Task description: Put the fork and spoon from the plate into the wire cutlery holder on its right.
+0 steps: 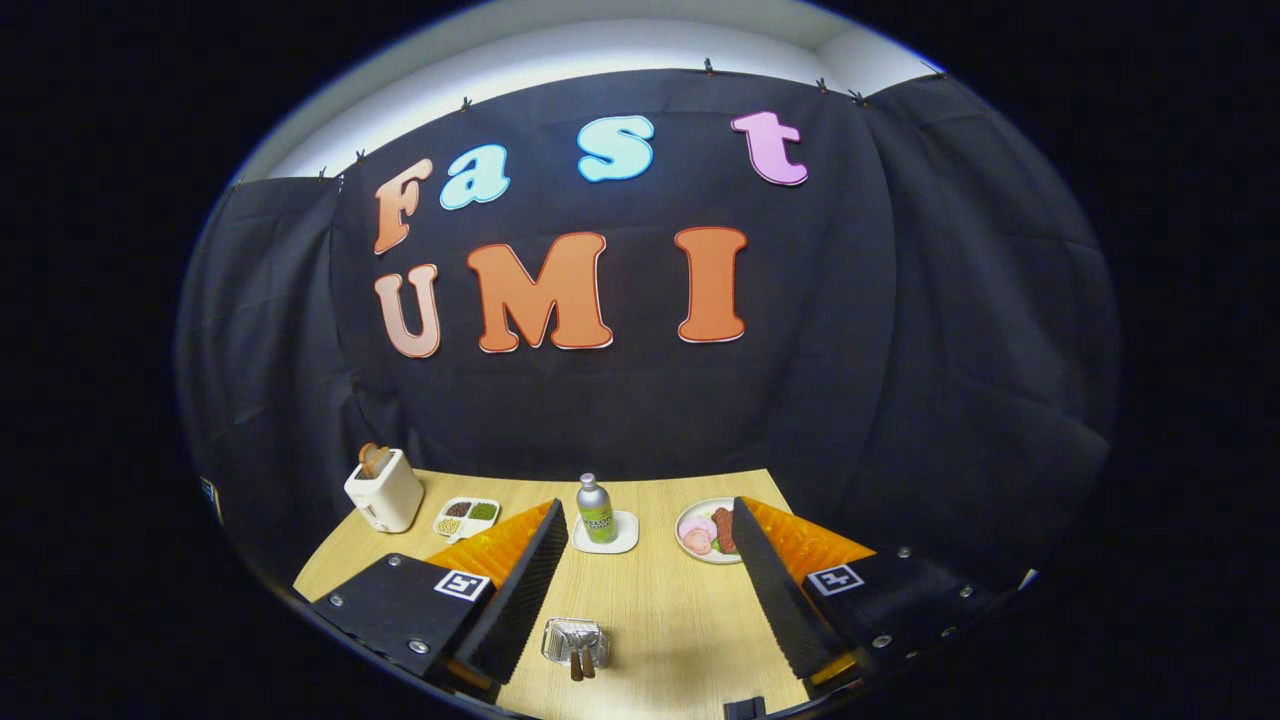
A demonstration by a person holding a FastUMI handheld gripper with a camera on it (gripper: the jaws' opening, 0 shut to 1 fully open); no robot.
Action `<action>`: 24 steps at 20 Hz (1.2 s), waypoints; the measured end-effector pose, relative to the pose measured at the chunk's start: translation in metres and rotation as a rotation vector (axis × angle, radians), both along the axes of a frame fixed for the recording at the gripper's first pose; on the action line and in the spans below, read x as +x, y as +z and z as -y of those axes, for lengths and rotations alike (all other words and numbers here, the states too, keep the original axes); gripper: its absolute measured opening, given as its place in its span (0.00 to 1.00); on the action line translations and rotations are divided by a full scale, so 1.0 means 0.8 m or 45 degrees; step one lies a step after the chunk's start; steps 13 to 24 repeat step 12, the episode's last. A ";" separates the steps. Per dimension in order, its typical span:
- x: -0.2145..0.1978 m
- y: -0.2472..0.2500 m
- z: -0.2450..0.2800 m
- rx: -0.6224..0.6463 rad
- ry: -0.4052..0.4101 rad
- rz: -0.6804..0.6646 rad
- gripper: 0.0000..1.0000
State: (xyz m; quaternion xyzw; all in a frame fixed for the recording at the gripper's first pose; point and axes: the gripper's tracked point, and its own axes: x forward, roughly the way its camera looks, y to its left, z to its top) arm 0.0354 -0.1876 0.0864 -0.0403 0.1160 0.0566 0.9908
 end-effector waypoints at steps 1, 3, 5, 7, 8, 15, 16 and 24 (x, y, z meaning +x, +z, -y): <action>-0.001 0.001 0.005 -0.001 -0.006 0.004 0.99; -0.003 0.006 0.007 0.004 -0.005 0.020 0.99; -0.002 0.008 0.009 0.001 -0.005 0.024 0.99; -0.004 0.008 0.010 -0.002 -0.006 0.026 0.99; -0.005 0.007 0.009 0.001 -0.002 0.027 0.99; -0.006 0.003 0.006 0.007 0.012 0.019 0.99; -0.006 0.003 0.006 0.007 0.012 0.019 0.99; -0.006 0.003 0.006 0.007 0.012 0.019 0.99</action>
